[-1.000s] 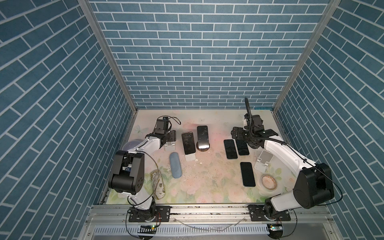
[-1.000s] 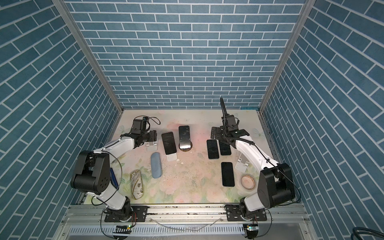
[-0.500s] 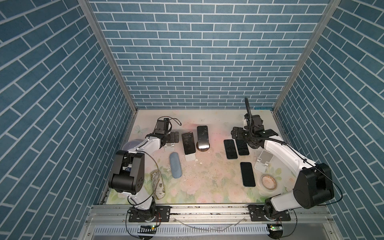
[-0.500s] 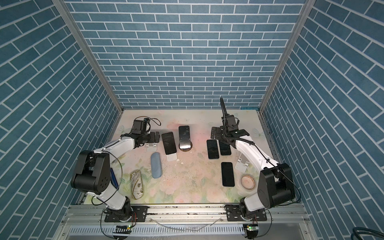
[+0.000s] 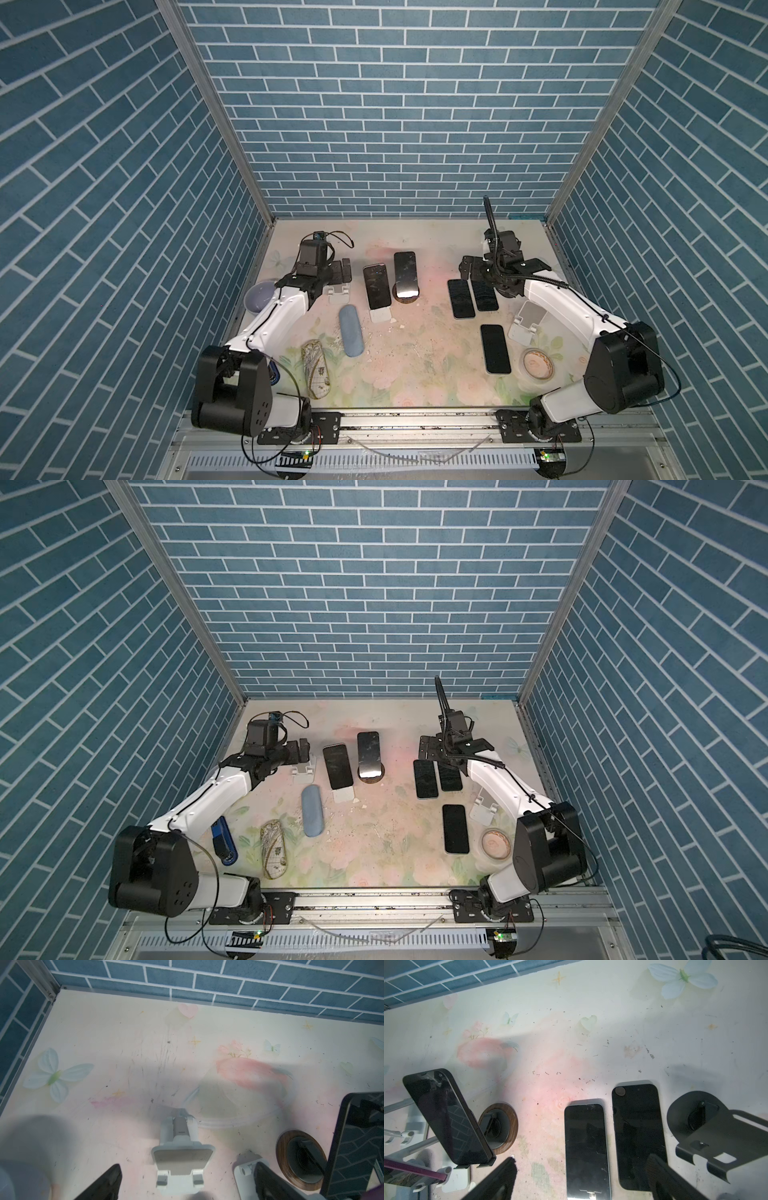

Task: Remove the phone from the phone stand
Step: 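Reach the right gripper to the black phone while the left gripper draws back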

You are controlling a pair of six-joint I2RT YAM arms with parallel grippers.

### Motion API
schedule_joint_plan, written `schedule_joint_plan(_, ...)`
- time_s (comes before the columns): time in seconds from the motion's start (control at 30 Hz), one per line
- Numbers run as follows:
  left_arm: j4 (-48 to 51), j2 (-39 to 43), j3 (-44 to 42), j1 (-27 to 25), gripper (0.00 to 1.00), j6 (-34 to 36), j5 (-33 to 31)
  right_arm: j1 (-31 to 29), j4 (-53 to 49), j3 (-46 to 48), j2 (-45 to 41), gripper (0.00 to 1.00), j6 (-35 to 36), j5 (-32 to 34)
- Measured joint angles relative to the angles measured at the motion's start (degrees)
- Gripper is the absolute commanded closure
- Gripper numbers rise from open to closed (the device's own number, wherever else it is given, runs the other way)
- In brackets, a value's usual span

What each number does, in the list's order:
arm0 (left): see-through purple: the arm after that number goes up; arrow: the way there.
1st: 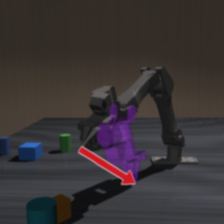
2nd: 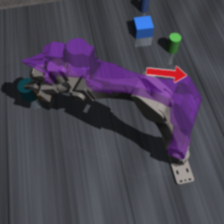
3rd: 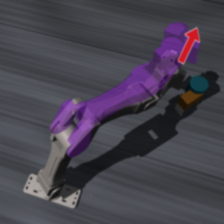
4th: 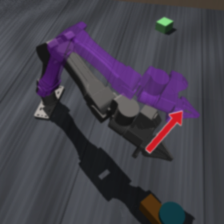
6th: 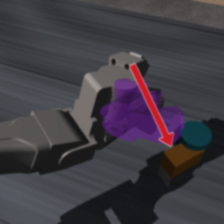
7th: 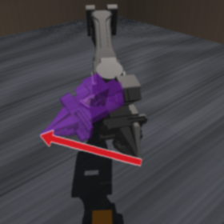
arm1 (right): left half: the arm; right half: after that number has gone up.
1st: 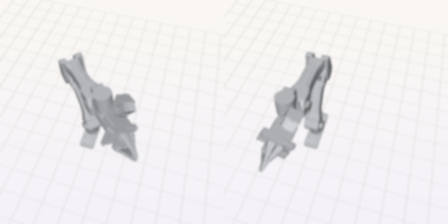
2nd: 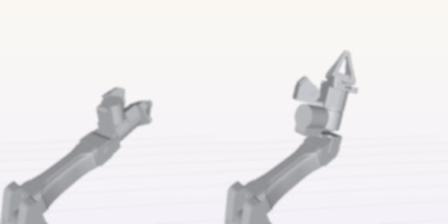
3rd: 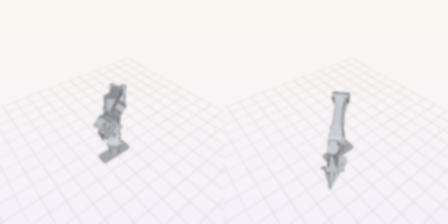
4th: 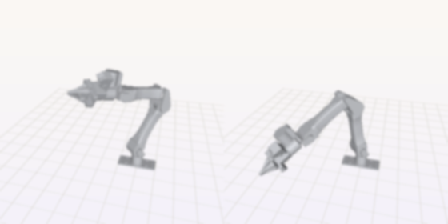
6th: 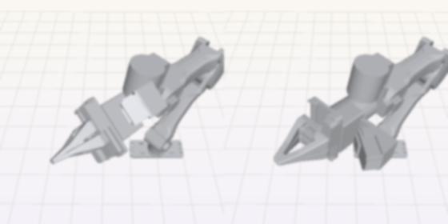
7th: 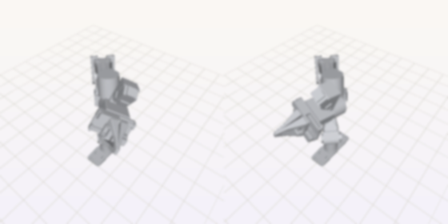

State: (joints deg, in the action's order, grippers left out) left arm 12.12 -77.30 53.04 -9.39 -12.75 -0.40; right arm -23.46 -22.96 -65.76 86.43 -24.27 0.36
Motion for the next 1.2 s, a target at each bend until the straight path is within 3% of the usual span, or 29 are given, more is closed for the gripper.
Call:
schedule_joint_plan(0.47, 4.04, 16.48, -9.03, 0.00, 0.00, -4.96, -1.16, -6.34, -2.03, -6.36, 5.95, 0.02, -0.44, 2.01)
schedule_joint_plan(1.2, 2.95, 27.80, -15.93, -0.50, 0.00, -12.07, 11.72, -17.00, -2.56, -21.42, 18.99, 0.02, -2.93, 1.81)
